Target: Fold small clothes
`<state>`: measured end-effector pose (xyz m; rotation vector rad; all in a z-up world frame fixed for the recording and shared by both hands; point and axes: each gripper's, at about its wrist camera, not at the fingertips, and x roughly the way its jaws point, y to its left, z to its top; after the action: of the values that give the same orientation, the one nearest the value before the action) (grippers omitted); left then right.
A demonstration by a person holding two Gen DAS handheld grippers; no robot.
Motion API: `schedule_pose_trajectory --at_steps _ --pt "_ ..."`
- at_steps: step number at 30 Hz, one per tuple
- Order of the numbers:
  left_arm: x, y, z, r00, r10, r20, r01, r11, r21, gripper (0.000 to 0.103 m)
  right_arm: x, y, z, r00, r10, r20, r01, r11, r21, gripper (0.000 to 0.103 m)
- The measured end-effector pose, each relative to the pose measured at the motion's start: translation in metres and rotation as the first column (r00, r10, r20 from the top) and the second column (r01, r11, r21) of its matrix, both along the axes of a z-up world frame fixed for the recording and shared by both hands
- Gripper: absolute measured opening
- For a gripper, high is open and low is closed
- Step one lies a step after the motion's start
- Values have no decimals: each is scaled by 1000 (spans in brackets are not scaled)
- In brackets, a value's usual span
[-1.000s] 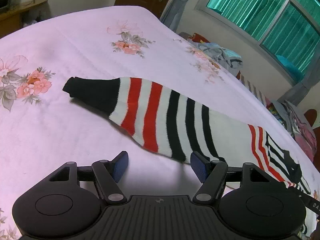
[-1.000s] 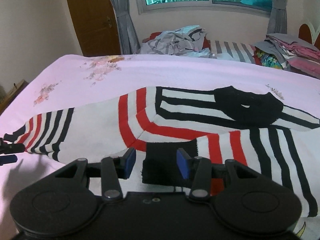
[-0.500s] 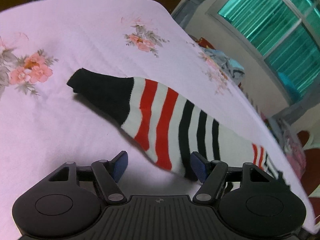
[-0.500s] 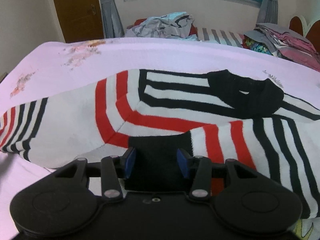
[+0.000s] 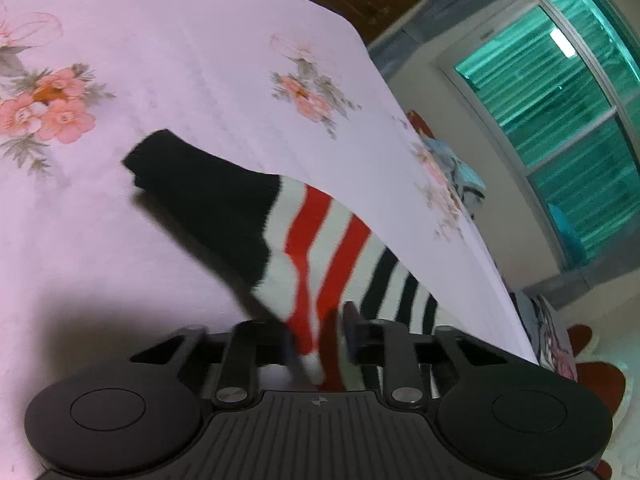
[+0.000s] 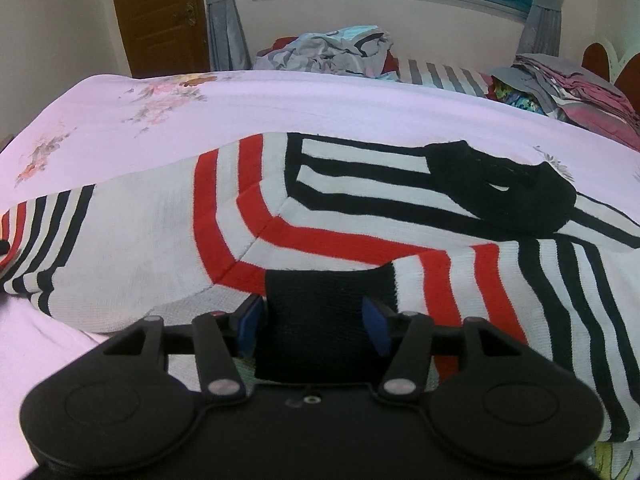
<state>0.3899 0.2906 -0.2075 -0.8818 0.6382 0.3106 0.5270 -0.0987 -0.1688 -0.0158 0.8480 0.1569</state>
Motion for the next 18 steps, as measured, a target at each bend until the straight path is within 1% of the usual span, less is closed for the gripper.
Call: schedule_pose_trajectory --at_steps 1,3,7,10,12,14,15,17,18 --pt "-1 -1 -1 1000 8 4 -8 1000 6 12 0 -1 1 1000 0 -1 0 1000 4 55" --pt "-1 -2 0 1000 16 15 -17 1000 14 8 0 -2 1 1000 -1 -2 1 1000 15 55" --pt "1 -12 16 998 -1 69 -4 997 75 6 2 -3 2 1000 -2 -5 2 1000 22 55" --pt "8 -27 40 990 -61 123 43 988 148 6 1 -7 4 1000 -7 -6 8 999 50 55" --pt "15 -46 61 976 -142 163 104 970 221 6 0 -15 9 1000 -21 -1 21 995 95 51" --pt "25 -75 82 947 -251 202 187 939 288 6 -4 -25 17 999 -46 14 44 991 129 51" --pt "32 -94 92 921 -320 221 242 916 320 6 -7 -31 21 998 -58 25 54 989 140 51" --pt "45 -129 103 871 -432 234 337 872 355 6 -13 -45 28 996 -82 40 75 985 153 51" --pt "53 -151 105 839 -492 235 394 845 362 6 -16 -53 32 994 -95 46 87 984 156 51"
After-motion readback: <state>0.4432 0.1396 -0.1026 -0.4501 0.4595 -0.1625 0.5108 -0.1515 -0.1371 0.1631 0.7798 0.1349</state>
